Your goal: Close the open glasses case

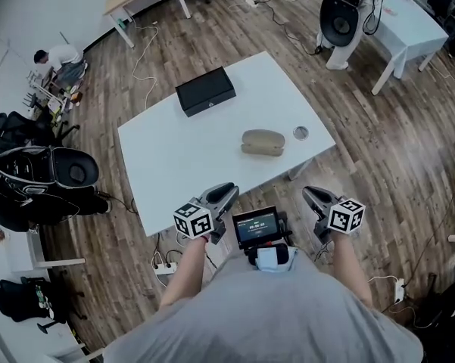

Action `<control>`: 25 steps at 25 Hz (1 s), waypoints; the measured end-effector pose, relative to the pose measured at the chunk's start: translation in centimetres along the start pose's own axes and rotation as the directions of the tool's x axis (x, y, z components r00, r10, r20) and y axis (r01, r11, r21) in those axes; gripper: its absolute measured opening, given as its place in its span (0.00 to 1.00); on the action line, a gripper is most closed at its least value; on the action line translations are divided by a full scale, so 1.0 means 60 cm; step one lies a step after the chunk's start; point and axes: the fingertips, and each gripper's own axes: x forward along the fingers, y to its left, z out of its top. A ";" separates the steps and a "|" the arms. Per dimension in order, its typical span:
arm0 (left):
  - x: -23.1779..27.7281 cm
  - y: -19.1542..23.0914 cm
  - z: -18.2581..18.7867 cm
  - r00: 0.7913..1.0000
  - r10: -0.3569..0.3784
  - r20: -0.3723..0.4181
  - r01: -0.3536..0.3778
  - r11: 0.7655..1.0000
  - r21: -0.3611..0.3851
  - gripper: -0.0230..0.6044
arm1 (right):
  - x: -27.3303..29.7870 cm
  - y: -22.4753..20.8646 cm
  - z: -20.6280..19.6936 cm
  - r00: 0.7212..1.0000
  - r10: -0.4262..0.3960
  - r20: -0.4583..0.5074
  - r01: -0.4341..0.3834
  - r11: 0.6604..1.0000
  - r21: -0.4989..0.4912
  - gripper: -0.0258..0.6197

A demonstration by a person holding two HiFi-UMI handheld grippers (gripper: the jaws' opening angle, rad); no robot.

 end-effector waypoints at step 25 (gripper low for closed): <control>0.264 0.229 0.075 0.867 0.248 -0.433 0.119 0.740 0.662 0.16 | 0.285 -0.140 0.139 0.859 -0.397 -0.324 0.049 0.692 -0.720 0.10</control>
